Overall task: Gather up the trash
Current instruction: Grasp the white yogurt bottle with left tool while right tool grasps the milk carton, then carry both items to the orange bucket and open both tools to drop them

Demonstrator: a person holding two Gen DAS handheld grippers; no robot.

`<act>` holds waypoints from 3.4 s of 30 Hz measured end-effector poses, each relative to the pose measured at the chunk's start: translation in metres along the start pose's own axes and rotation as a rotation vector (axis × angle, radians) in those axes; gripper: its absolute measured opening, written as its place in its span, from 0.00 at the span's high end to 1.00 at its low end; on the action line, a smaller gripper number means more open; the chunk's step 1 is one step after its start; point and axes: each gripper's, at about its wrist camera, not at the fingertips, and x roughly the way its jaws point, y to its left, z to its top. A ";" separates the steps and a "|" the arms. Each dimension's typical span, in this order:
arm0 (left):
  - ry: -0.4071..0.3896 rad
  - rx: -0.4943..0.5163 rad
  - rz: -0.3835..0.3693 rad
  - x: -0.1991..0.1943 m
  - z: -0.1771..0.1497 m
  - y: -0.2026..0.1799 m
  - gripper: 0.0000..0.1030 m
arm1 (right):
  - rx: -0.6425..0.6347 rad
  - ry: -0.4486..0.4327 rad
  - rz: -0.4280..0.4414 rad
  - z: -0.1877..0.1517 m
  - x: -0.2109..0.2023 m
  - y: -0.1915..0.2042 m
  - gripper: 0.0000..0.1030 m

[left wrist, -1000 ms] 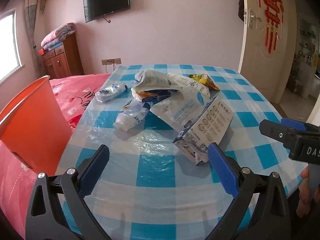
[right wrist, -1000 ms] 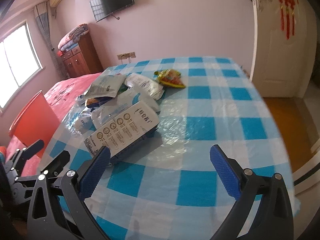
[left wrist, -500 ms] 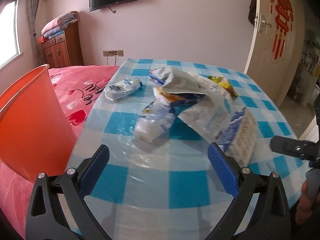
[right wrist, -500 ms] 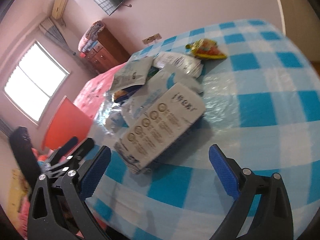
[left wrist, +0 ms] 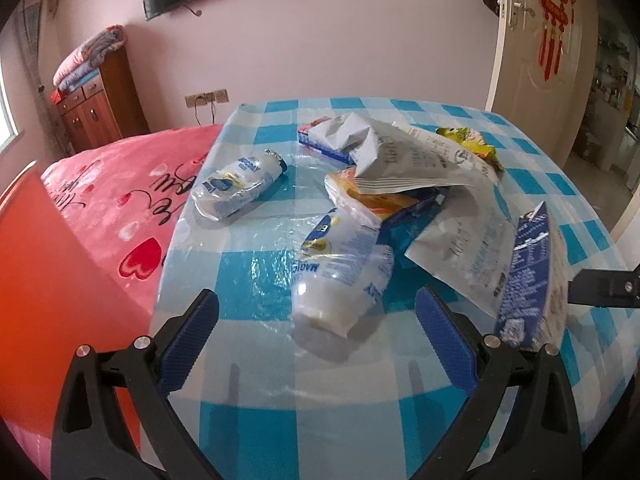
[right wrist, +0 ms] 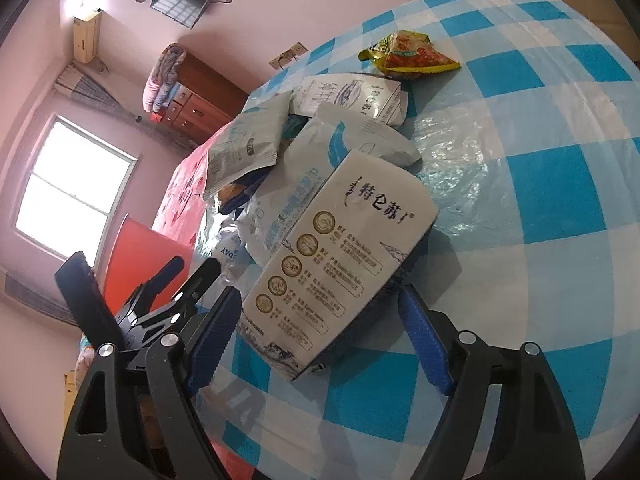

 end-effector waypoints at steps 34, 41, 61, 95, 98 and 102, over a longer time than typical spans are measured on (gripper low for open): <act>0.077 -0.067 -0.050 0.032 0.012 -0.009 0.41 | -0.025 -0.006 -0.088 0.025 0.014 0.001 0.22; 0.040 -0.091 -0.065 0.010 0.002 -0.011 0.41 | -0.049 0.012 -0.093 0.018 0.016 0.007 0.22; 0.063 0.004 0.016 0.004 -0.011 -0.020 0.28 | -0.099 0.080 -0.226 0.003 0.026 0.032 0.15; -0.027 -0.222 -0.139 -0.050 -0.012 0.005 0.75 | -0.285 -0.093 -0.166 -0.005 -0.025 0.060 0.33; -0.076 -0.233 -0.128 -0.069 -0.003 0.016 0.75 | -0.301 -0.109 -0.124 0.006 -0.030 0.080 0.33; -0.147 -0.261 -0.086 -0.096 0.008 0.040 0.75 | -0.352 -0.133 -0.052 0.026 -0.029 0.123 0.33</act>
